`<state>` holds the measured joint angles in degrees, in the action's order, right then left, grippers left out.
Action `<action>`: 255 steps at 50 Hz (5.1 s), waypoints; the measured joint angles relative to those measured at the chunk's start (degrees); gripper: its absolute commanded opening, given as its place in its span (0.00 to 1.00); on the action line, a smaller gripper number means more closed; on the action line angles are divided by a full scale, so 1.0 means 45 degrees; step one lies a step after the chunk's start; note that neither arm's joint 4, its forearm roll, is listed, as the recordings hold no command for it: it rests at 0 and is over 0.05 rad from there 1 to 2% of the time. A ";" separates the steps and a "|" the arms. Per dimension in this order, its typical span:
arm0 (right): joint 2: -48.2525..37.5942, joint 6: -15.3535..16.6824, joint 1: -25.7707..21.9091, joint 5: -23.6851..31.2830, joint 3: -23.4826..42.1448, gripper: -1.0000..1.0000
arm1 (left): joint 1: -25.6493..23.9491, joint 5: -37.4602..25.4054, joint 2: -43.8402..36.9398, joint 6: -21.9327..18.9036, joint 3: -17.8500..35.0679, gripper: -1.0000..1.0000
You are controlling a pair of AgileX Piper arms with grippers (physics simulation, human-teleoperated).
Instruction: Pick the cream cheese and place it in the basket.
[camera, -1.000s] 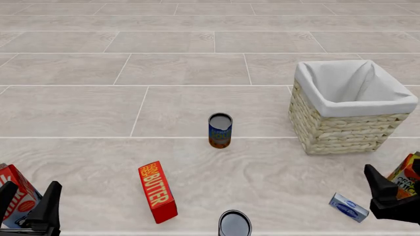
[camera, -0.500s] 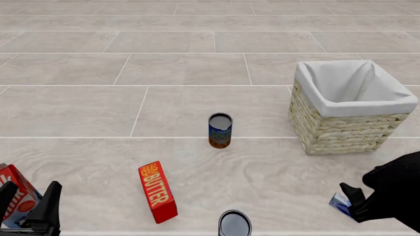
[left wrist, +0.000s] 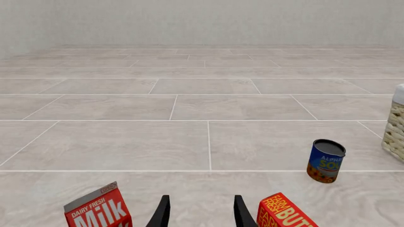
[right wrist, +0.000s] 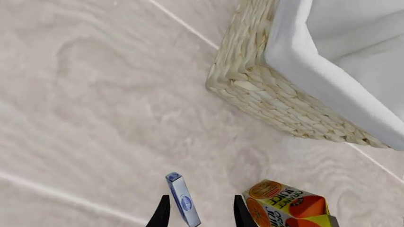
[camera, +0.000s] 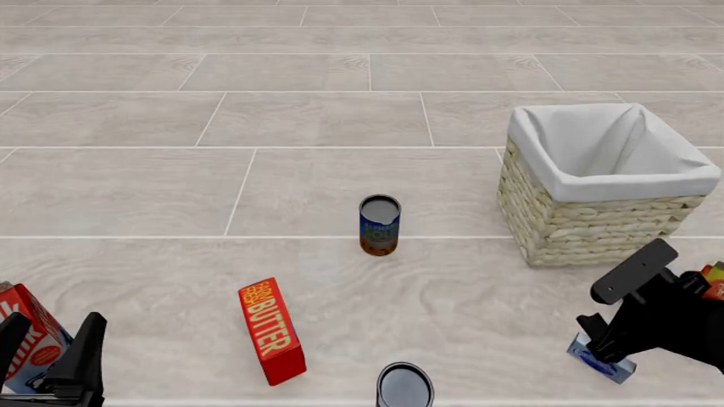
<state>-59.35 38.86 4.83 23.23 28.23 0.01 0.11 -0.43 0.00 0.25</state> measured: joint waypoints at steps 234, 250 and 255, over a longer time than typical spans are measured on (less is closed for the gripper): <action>-0.8673 -0.7179 0.0992 0.1946 1.4195 0.00 | 0.0000 0.0000 0.0000 0.0000 0.0000 1.00; -0.9688 -0.6825 0.1175 0.2607 1.5038 0.00 | 0.0000 0.0000 0.0000 -0.0001 0.0000 1.00; -0.9867 -0.6732 0.1241 0.2632 1.5051 0.00 | 0.0000 0.0000 0.0000 -0.0001 0.0000 1.00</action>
<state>-103.76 8.57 10.41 35.07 95.96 0.01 0.11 -0.44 0.00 0.25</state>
